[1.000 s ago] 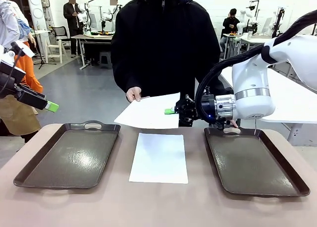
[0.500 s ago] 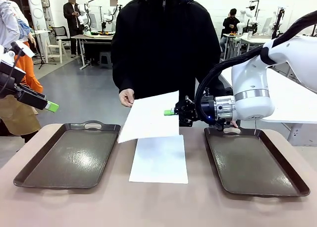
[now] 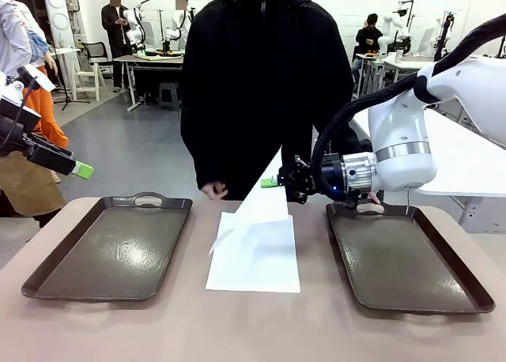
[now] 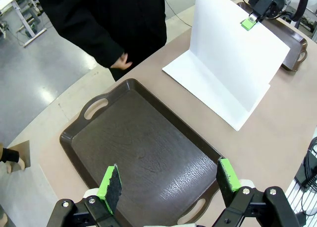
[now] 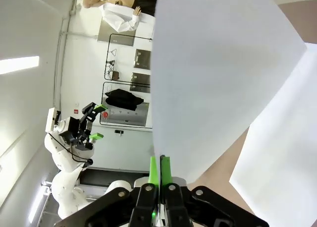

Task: Sort the A4 documents.
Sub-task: Receive the A4 Paper, then place the A4 Paper in the designated Handle tray.

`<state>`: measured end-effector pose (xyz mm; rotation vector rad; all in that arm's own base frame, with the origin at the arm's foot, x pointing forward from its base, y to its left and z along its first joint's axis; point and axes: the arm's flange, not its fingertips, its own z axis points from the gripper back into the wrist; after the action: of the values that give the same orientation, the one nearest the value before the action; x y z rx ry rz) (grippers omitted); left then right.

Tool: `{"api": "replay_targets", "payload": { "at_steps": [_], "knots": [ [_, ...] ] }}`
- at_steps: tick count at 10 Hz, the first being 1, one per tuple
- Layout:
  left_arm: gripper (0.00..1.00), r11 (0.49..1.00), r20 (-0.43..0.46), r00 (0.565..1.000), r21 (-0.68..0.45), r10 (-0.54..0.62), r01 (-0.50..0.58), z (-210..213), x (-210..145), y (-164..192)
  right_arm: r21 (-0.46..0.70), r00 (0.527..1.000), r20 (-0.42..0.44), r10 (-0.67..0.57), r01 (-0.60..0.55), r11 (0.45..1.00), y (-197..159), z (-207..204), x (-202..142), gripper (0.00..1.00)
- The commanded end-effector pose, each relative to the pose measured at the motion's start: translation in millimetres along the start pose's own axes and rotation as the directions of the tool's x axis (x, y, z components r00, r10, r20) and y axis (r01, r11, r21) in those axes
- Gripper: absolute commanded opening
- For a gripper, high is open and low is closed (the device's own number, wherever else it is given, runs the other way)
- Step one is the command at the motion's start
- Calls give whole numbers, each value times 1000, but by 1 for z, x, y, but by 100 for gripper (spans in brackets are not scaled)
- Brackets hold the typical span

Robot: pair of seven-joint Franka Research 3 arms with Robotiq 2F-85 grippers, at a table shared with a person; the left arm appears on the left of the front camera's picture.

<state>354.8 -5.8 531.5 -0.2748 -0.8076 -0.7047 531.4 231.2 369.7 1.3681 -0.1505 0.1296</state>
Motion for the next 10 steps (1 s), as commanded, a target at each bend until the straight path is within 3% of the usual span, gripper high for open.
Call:
{"api": "replay_targets", "payload": {
  "at_steps": [1,10],
  "knots": [
    [100,1000,2,1000,-1,1,-1,0,-1,1,6,999,47,-24,24,1000,-1,-1,2,0],
    [100,1000,2,1000,-1,1,-1,0,-1,1,-1,1000,23,-11,11,1000,-1,3,2,1]
  ]
}}
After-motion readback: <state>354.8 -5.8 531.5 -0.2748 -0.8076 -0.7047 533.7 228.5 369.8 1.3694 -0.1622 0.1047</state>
